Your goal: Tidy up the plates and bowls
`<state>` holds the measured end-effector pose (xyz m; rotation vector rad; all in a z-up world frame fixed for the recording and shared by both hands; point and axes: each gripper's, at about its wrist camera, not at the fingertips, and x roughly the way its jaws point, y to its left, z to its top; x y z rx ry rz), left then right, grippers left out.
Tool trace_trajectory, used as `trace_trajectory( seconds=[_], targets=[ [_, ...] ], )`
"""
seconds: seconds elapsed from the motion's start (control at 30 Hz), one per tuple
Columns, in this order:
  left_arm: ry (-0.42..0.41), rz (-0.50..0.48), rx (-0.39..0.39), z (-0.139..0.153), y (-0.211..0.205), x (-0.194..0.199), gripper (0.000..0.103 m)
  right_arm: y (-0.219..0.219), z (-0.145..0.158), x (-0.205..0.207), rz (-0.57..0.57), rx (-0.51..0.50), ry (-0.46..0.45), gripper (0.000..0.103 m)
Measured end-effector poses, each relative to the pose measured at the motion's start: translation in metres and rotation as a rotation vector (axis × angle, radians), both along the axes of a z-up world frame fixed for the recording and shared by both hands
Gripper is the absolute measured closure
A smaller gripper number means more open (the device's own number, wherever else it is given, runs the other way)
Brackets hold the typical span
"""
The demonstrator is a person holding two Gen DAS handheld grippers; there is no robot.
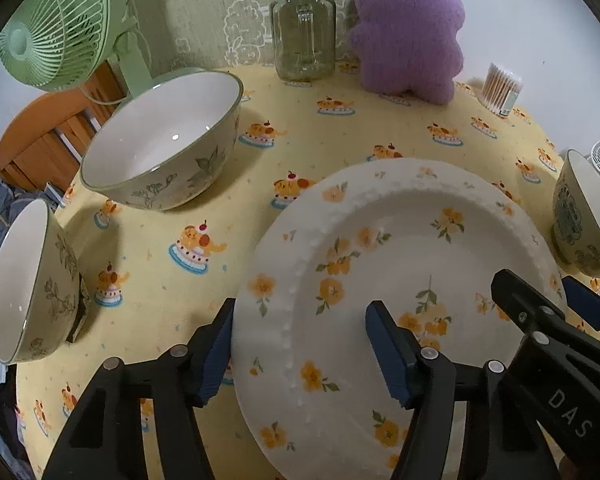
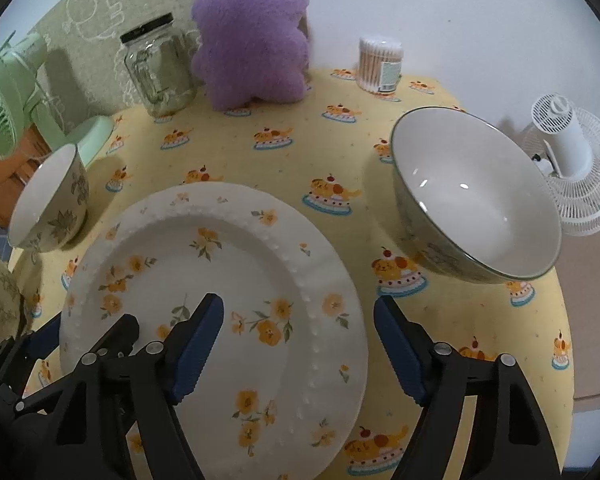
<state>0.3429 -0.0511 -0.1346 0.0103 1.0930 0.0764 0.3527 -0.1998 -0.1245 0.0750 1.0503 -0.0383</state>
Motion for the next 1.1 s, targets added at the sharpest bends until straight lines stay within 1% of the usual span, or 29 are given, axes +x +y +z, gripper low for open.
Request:
trace_trajectory(
  seconds=[0.13, 0.47, 0.6, 0.87, 1.03, 1.1],
  targets=[
    [0.005, -0.002, 0.003, -0.001, 0.000, 0.003, 0.037, 0.001, -0.005, 0.007, -0.003, 0.015, 0.024, 0.027],
    [0.015, 0.003, 0.013, -0.002, -0.002, 0.007, 0.036, 0.004, -0.009, 0.015, -0.022, -0.001, 0.057, 0.027],
    [0.016, 0.002, 0.013, -0.002, -0.003, 0.007, 0.036, 0.004, -0.011, 0.018, -0.020, -0.001, 0.071, 0.025],
    [0.030, -0.012, 0.009, 0.000, -0.002, 0.007, 0.036, 0.004, -0.012, 0.017, -0.029, 0.006, 0.104, 0.026],
    [0.048, 0.005, 0.010, 0.003, 0.002, 0.003, 0.036, 0.006, -0.007, 0.010, -0.021, 0.020, 0.111, 0.026],
    [0.042, 0.007, 0.016, 0.007, 0.004, 0.001, 0.036, 0.008, -0.004, 0.008, -0.016, 0.035, 0.113, 0.026]
  ],
)
